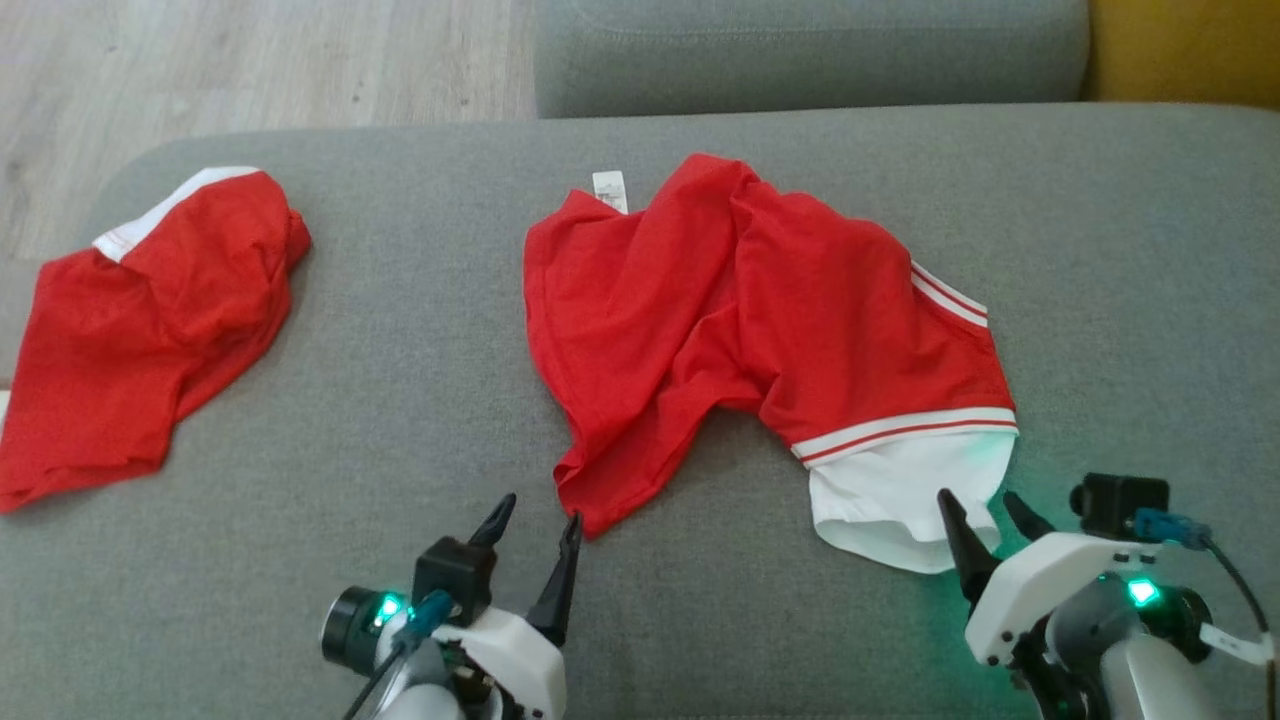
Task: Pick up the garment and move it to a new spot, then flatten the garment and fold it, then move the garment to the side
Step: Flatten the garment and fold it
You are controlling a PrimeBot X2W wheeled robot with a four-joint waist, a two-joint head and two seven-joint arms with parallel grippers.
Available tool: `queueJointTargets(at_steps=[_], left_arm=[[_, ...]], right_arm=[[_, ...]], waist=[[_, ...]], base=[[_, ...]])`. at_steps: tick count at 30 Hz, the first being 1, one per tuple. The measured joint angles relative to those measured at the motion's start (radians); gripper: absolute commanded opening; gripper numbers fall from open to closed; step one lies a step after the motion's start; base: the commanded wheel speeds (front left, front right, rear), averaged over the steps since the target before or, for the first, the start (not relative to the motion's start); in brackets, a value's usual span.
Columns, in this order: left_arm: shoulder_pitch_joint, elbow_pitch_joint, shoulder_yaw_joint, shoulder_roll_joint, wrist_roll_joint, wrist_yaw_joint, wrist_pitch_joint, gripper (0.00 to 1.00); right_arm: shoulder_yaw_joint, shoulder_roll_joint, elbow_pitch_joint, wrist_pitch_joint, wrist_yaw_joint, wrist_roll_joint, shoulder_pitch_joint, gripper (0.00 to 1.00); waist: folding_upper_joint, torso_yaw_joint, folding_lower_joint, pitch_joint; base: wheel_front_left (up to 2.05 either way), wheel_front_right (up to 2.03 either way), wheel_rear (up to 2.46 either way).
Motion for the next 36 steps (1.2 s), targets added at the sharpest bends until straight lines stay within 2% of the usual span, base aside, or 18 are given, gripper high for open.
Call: queueJointTargets(at_steps=[11, 24, 26, 28, 30, 31, 32, 33, 34, 35, 36], left_arm=[[-0.118, 0.134, -0.091, -0.002, -0.044, 0.0, 0.0, 1.0], [-0.151, 0.151, -0.185, -0.003, -0.095, 0.018, 0.064, 1.0], [-0.173, 0.165, -0.185, -0.002, -0.095, 0.026, 0.064, 1.0], [-0.196, 0.182, -0.186, -0.003, -0.095, 0.026, 0.072, 1.0], [-0.211, 0.202, -0.188, -0.003, -0.095, 0.026, 0.084, 1.0], [-0.214, 0.208, -0.19, -0.003, -0.095, 0.026, 0.087, 1.0], [-0.219, 0.215, -0.192, -0.003, -0.095, 0.025, 0.089, 0.82], [-0.222, 0.22, -0.195, -0.003, -0.095, 0.025, 0.089, 0.47], [-0.225, 0.225, -0.195, -0.003, -0.095, 0.024, 0.089, 0.26], [-0.228, 0.232, -0.196, -0.002, -0.095, 0.023, 0.089, 0.0], [-0.231, 0.239, -0.196, -0.001, -0.095, 0.017, 0.089, 0.0]], right_arm=[[0.01, 0.0, -0.036, 0.038, 0.0, -0.02, 0.007, 1.0], [0.014, 0.0, -0.06, 0.052, 0.0, -0.021, 0.006, 1.0], [0.018, 0.0, -0.06, 0.058, 0.0, -0.021, 0.006, 0.96], [0.023, 0.0, -0.06, 0.064, 0.0, -0.021, 0.006, 0.84], [0.03, 0.0, -0.06, 0.072, 0.0, -0.017, 0.006, 0.79], [0.034, 0.0, -0.059, 0.073, 0.0, -0.017, 0.006, 0.72], [0.037, 0.0, -0.059, 0.077, 0.0, -0.017, 0.006, 0.5], [0.038, 0.0, -0.059, 0.08, 0.0, -0.017, 0.006, 0.31], [0.038, 0.0, -0.059, 0.08, 0.0, -0.015, 0.006, 0.0], [0.037, 0.0, -0.059, 0.079, 0.0, -0.005, 0.006, 0.0], [0.035, 0.0, -0.059, 0.076, 0.0, 0.01, 0.006, 0.0]], waist=[[0.0, -0.017, 0.0, 0.055], [0.0, -0.035, 0.0, 0.089], [0.0, -0.037, 0.0, 0.094], [0.0, -0.041, 0.0001, 0.099], [0.0, -0.046, 0.0, 0.103], [0.0, -0.047, 0.0, 0.104], [0.0, -0.049, 0.0001, 0.105], [0.0, -0.05, 0.0, 0.106], [0.0, -0.05, 0.0, 0.106], [0.0, -0.05, 0.0, 0.104], [0.0, -0.05, 0.0, 0.102]], base=[[0.0, 0.0, 0.0], [0.0, 0.0, 0.0], [0.0, 0.0, 0.0], [0.0, 0.0, 0.0], [0.0, 0.0, 0.0], [0.0, 0.0, 0.0], [0.0, 0.0, 0.0], [0.0, 0.0, 0.0], [0.0, 0.0, 0.0], [0.0, 0.0, 0.0], [0.0, 0.0, 0.0]])
